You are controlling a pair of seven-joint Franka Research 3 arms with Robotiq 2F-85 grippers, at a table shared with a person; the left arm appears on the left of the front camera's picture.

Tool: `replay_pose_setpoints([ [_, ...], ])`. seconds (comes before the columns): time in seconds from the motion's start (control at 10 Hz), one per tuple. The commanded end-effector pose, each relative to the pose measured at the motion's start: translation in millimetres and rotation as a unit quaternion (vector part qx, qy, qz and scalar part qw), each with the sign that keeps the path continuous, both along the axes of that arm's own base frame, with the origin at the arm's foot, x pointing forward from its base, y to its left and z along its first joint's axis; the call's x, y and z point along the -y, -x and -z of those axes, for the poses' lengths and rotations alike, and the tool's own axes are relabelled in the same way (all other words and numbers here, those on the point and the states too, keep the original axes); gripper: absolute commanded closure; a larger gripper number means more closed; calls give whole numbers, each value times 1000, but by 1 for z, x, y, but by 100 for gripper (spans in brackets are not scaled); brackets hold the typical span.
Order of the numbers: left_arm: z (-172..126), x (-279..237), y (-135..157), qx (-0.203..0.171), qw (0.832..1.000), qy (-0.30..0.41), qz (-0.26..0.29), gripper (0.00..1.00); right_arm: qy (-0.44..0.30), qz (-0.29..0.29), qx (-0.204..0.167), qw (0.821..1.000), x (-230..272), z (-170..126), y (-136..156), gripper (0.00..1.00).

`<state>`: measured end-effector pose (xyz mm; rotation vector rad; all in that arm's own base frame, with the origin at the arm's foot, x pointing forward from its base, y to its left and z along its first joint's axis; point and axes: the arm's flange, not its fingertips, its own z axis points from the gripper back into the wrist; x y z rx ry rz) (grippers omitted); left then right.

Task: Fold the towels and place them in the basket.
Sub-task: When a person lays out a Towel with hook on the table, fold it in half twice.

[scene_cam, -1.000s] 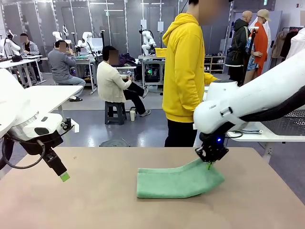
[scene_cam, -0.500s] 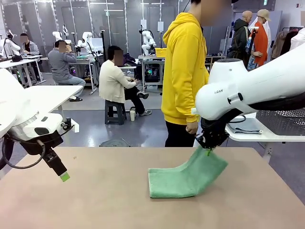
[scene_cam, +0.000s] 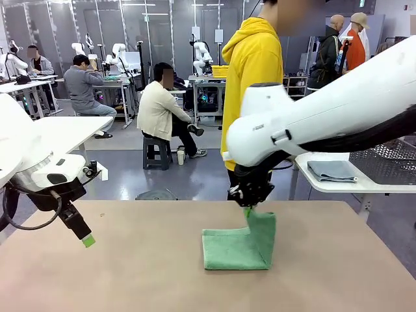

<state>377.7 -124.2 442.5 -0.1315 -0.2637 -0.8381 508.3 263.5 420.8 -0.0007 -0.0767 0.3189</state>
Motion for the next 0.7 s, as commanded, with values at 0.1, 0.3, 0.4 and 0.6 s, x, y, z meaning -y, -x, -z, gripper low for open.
replay_pose_setpoints([
  [0.1, -1, 2, -4, 1, 1000, -4, -9, 0, 14, 26, -26, 999, -41, 22, -17, 100],
  [0.3, -1, 2, -4, 1, 1000, -4, -9, 0, 17, 35, -33, 999, -59, 39, -23, 100],
  [0.4, -1, 2, -4, 1, 1000, -4, -9, 0, 15, 38, -39, 998, -64, 47, -26, 100],
  [0.6, -1, 2, -4, 1, 1000, -4, -9, 0, 11, 42, -44, 998, -69, 59, -29, 100],
])
